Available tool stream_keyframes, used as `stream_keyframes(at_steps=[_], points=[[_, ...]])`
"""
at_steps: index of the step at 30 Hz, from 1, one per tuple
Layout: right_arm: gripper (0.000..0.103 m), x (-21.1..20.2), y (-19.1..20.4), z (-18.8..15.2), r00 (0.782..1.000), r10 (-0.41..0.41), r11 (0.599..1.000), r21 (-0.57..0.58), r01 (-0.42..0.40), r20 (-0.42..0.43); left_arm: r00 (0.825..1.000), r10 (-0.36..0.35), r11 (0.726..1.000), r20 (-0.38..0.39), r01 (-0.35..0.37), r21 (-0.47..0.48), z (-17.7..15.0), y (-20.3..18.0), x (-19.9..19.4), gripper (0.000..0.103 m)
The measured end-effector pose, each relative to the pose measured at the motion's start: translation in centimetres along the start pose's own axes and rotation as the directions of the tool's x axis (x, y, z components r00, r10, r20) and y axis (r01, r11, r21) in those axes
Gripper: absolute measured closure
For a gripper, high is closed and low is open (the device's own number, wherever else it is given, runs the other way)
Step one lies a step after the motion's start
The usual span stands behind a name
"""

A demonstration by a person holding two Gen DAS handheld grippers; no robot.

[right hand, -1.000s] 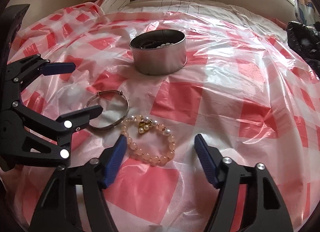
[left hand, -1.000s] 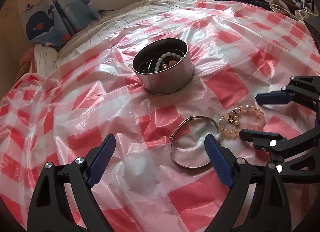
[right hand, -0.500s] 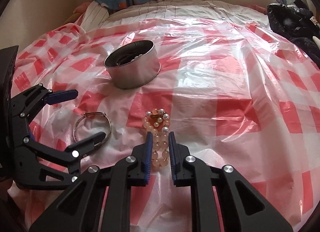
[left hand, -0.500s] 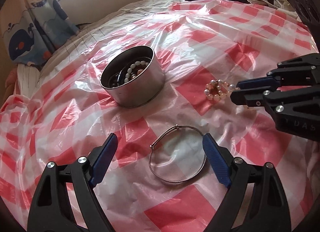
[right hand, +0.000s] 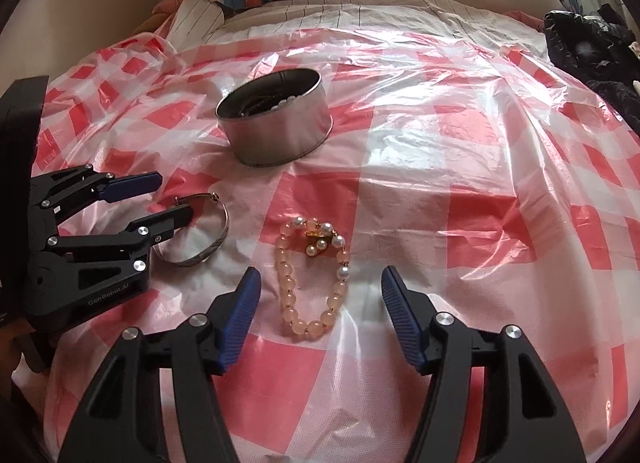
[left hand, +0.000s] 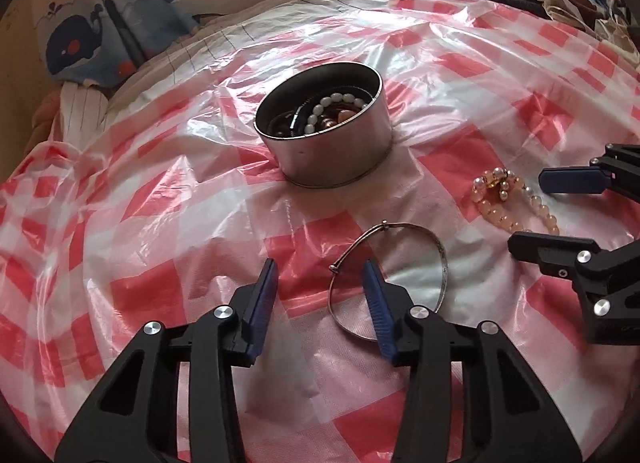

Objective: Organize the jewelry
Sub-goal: 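Grasp the wire bangle with the left tool while the right tool grasps the peach bead bracelet, then carry the bangle and bead bracelet over the silver tin and open both tools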

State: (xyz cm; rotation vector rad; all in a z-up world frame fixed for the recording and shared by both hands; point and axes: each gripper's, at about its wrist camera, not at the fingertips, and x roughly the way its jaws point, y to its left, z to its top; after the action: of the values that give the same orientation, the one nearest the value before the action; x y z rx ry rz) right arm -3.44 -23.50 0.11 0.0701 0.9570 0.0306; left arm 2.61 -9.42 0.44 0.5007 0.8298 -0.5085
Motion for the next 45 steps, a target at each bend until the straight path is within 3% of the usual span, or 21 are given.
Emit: stream_keyframes(at_steps=[1, 2, 3, 5, 6, 11, 20, 25, 26, 27, 28, 29, 30, 32, 34, 35, 36, 40, 45], points=[[0.042, 0.4, 0.4, -0.1, 1.000, -0.020, 1.000, -0.022, 0.020, -0.013, 1.000, -0.019, 1.000, -0.008, 0.019, 0.005, 0.0, -0.1, 0.0, 0.079], [0.049, 0.6, 0.8, -0.2, 0.999, -0.032, 0.999, -0.042, 0.032, -0.015, 1.000, -0.019, 1.000, -0.014, 0.019, 0.006, 0.0, -0.3, 0.0, 0.096], [0.058, 0.6, 1.0, -0.3, 1.000, -0.023, 0.998, -0.053, 0.022, -0.016, 1.000, -0.007, 1.000, -0.013, 0.007, 0.008, 0.0, -0.3, 0.0, 0.098], [0.087, 0.5, 0.8, -0.3, 1.000, 0.018, 0.999, -0.037, -0.018, -0.020, 1.000, 0.003, 1.000, -0.001, -0.003, -0.031, 0.0, 0.3, -0.2, 0.098], [0.095, 0.4, 0.5, -0.3, 0.999, 0.041, 0.999, -0.016, -0.041, -0.018, 1.000, 0.007, 0.998, 0.011, -0.006, -0.064, 0.0, 0.9, -0.4, 0.098], [0.095, -1.4, -1.2, 0.2, 0.993, 0.093, 0.991, 0.086, -0.099, 0.067, 0.995, -0.065, 0.969, 0.081, 0.082, -0.235, -0.1, 4.1, -1.7, 0.099], [0.095, -2.4, -1.8, 0.7, 0.985, 0.132, 0.982, 0.117, -0.145, 0.116, 0.995, -0.077, 0.967, 0.057, 0.088, -0.241, -0.4, 4.2, -0.8, 0.099], [0.094, -1.2, -1.9, 0.6, 0.992, 0.115, 0.985, 0.127, -0.120, 0.051, 0.998, -0.065, 0.971, -0.002, 0.063, -0.232, -0.7, 3.9, 0.2, 0.095], [0.086, -1.0, -1.9, 0.5, 0.994, 0.102, 0.986, 0.127, -0.107, 0.043, 0.998, -0.066, 0.972, -0.002, 0.063, -0.228, -0.7, 3.8, 0.2, 0.091], [0.065, -0.9, -1.9, 0.5, 0.994, 0.097, 0.987, 0.126, -0.102, 0.041, 0.998, -0.065, 0.972, -0.002, 0.063, -0.225, -0.7, 3.8, 0.2, 0.085], [0.057, -1.1, -1.8, 0.5, 0.995, 0.090, 0.988, 0.123, -0.096, 0.051, 0.998, -0.063, 0.974, -0.002, 0.061, -0.220, -0.7, 3.7, 0.2, 0.080], [0.053, -1.2, -1.7, 0.5, 0.995, 0.078, 0.990, 0.117, -0.084, 0.060, 0.998, -0.059, 0.976, -0.003, 0.056, -0.211, -0.7, 3.5, 0.3, 0.069], [0.053, -1.1, -1.6, 0.5, 0.995, 0.077, 0.991, 0.108, -0.083, 0.057, 0.999, -0.052, 0.978, -0.004, 0.050, -0.201, -0.7, 3.3, 0.3, 0.065], [0.053, -0.2, -1.3, 0.3, 0.998, 0.065, 0.993, 0.094, -0.066, 0.018, 1.000, -0.022, 0.985, -0.009, 0.020, -0.172, -0.8, 2.7, 0.5, 0.065], [0.058, 0.5, -0.7, 0.1, 0.999, 0.030, 0.998, 0.054, -0.030, -0.011, 1.000, -0.024, 0.989, -0.002, 0.023, -0.144, -0.8, 2.1, 0.4, 0.080], [0.076, 0.5, -0.3, 0.1, 0.999, 0.029, 0.999, 0.033, -0.029, -0.012, 1.000, -0.023, 0.990, -0.005, 0.022, -0.140, -0.7, 2.0, 0.3, 0.099], [0.095, 0.6, -0.1, 0.0, 0.999, 0.042, 0.999, 0.027, -0.041, -0.017, 0.999, -0.040, 0.989, 0.005, 0.040, -0.146, -0.6, 2.1, 0.1, 0.100], [0.095, -0.5, -0.8, 0.1, 0.988, 0.153, 0.984, 0.084, -0.155, 0.031, 0.990, -0.127, 0.962, 0.063, 0.138, -0.235, -0.4, 3.2, -1.0, 0.100], [0.095, -2.7, -2.2, 0.7, 0.949, 0.275, 0.941, 0.159, -0.298, 0.153, 0.987, -0.136, 0.951, 0.084, 0.154, -0.267, -0.3, 3.8, -1.3, 0.100]])
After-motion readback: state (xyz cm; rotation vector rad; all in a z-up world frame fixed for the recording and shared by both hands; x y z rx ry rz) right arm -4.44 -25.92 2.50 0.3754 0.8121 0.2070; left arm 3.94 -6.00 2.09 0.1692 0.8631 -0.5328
